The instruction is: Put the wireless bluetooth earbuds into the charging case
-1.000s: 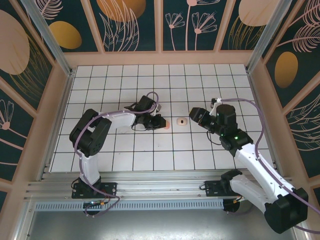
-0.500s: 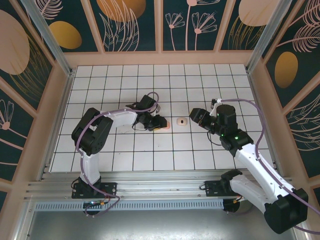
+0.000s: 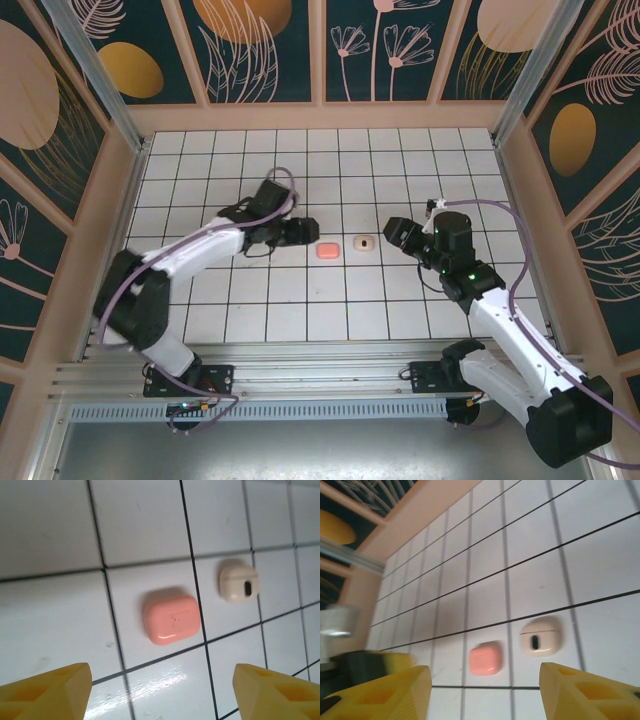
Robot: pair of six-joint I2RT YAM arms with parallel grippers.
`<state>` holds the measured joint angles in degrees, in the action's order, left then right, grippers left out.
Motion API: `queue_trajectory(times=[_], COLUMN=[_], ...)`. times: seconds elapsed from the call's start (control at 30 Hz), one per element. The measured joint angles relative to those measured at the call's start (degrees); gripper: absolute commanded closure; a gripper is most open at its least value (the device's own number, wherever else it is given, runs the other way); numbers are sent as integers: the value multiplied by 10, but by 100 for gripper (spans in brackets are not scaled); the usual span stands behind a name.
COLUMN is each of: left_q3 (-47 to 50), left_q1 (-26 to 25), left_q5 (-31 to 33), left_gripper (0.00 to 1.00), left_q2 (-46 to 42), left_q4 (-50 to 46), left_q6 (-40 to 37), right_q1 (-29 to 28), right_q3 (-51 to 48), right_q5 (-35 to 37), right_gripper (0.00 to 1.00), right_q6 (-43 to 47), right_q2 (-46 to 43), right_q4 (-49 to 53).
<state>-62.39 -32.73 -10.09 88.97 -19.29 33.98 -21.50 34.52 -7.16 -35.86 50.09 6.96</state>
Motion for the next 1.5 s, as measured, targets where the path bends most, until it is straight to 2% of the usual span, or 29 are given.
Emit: queue_trajectory(times=[0.07, 0.1, 0.13, 0.17, 0.33, 0.6, 0.73, 0.87, 1.0, 1.1, 1.2, 1.3, 1.43, 1.5], left_q3=[35, 58, 85, 114, 228, 344, 427, 506, 529, 538, 534, 514, 506, 506], left_q1=[35, 57, 84, 110, 196, 298, 310, 310, 316, 317, 317, 317, 317, 317], left_q5=[33, 49, 70, 94, 187, 269, 292, 315, 316, 293, 265, 256, 253, 253], left_gripper=[16, 11, 5, 1, 2, 1, 1, 1, 1, 1, 1, 1, 1, 1], left_q2=[-69, -101, -136, -167, -267, -270, -246, -189, -129, -56, -20, -16, -17, -17], left_q4=[25, 43, 62, 80, 157, 335, 458, 626, 756, 895, 913, 917, 926, 926], left_q6=[-15, -21, -28, -35, -74, -146, -173, -204, -228, -244, -256, -261, -264, -265], right_q1=[11, 17, 26, 34, 71, 145, 179, 207, 221, 222, 225, 226, 225, 222], right_q3=[-26, -40, -58, -74, -127, -186, -217, -242, -271, -289, -288, -268, -263, -256], right_q5=[25, 33, 43, 52, 95, 120, 111, 96, 88, 89, 91, 93, 101, 107], right_gripper=[28, 4, 1, 1, 1, 1, 1, 1, 1, 1, 1, 1, 1, 1], right_q6=[21, 31, 42, 54, 120, 238, 287, 311, 313, 315, 314, 316, 324, 328], right_q2=[0, 0, 1, 3, 11, 25, 68, 121, 161, 176, 210, 254, 341, 376], right_q4=[-26, -42, -61, -78, -151, -315, -401, -490, -562, -619, -669, -687, -778, -781])
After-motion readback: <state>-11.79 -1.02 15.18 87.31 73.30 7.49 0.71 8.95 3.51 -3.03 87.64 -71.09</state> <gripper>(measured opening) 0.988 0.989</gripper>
